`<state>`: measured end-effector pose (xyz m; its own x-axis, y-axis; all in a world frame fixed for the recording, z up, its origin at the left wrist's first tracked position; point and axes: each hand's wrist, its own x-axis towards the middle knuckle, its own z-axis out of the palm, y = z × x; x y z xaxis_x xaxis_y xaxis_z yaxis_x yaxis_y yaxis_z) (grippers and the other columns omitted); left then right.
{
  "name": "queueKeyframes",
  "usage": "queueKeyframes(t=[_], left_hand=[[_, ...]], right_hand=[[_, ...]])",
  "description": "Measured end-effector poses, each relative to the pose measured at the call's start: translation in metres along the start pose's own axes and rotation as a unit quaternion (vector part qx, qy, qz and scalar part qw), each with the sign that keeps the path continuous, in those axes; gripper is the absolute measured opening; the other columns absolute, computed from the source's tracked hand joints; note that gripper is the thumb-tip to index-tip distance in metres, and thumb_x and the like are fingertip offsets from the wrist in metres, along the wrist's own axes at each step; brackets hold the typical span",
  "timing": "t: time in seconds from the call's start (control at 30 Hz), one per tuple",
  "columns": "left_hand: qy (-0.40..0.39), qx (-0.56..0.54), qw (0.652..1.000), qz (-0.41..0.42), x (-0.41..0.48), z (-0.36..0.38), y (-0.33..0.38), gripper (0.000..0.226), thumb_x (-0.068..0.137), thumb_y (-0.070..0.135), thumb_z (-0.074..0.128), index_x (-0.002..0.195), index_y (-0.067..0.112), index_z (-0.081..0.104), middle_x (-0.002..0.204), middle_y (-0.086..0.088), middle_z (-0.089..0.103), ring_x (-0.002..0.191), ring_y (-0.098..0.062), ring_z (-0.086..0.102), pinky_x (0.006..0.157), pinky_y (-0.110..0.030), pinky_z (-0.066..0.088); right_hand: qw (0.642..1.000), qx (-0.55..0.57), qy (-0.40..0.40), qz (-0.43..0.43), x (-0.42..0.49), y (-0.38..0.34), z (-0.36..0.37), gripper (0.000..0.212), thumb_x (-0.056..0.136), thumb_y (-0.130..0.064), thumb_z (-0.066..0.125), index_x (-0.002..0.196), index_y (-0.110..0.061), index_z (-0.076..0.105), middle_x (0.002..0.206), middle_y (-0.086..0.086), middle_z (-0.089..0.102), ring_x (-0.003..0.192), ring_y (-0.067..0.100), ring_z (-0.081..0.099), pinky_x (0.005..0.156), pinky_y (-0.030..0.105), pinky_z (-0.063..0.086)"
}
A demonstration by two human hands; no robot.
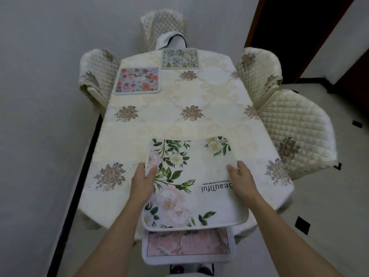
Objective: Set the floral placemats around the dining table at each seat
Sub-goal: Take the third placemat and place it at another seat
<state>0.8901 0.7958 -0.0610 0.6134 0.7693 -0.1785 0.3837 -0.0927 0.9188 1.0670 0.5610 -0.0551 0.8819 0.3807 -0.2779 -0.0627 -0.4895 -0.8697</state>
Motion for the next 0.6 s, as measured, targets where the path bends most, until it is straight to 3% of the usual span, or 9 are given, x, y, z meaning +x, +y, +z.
queueKeyframes(t=[0.1,0.2,0.3,0.43,0.6], left_hand=[[0.003,0.013,0.999,0.033,0.01,-0.006,0.024,0.019,0.102,0.031,0.053,0.106,0.012,0.055,0.095,-0.002,0.065,0.086,-0.018,0.063,0.074,-0.035,0.049],[0.007,0.023,0.998,0.055,0.019,-0.009,0.043,0.022,0.102,0.034,0.052,0.098,0.012,0.052,0.089,-0.005,0.063,0.08,-0.023,0.061,0.069,-0.037,0.048],[0.005,0.026,0.997,0.077,0.022,-0.004,0.063,0.019,0.103,0.033,0.051,0.1,0.014,0.051,0.092,-0.003,0.063,0.085,-0.021,0.061,0.069,-0.034,0.047],[-0.017,0.04,0.994,0.105,0.019,0.012,0.081,0.019,0.104,0.032,0.049,0.094,0.015,0.048,0.079,0.002,0.054,0.067,-0.017,0.05,0.059,-0.032,0.036],[-0.042,0.044,0.992,0.111,0.02,0.036,0.081,0.027,0.103,0.033,0.049,0.104,0.006,0.048,0.08,0.002,0.05,0.068,-0.015,0.045,0.059,-0.027,0.034]], right_hand=[[0.999,0.025,0.012,-0.023,0.009,-0.025,-0.012,0.016,0.103,-0.031,0.049,0.106,-0.019,0.059,0.103,0.0,0.07,0.094,0.022,0.068,0.084,0.045,0.056],[0.998,0.038,0.034,-0.044,0.013,-0.042,-0.022,0.016,0.102,-0.032,0.051,0.104,-0.019,0.059,0.102,0.001,0.071,0.094,0.022,0.068,0.086,0.048,0.055],[0.997,0.042,0.049,-0.045,0.013,-0.049,-0.03,0.016,0.102,-0.031,0.05,0.104,-0.018,0.059,0.102,0.0,0.07,0.095,0.021,0.067,0.088,0.048,0.054],[0.996,0.041,0.072,-0.036,0.004,-0.044,-0.046,0.017,0.102,-0.032,0.05,0.101,-0.018,0.058,0.101,0.001,0.068,0.098,0.025,0.066,0.088,0.048,0.053],[0.993,0.043,0.112,-0.006,-0.01,-0.026,-0.065,0.014,0.101,-0.032,0.052,0.104,-0.02,0.059,0.105,0.0,0.07,0.099,0.023,0.067,0.092,0.05,0.053]])
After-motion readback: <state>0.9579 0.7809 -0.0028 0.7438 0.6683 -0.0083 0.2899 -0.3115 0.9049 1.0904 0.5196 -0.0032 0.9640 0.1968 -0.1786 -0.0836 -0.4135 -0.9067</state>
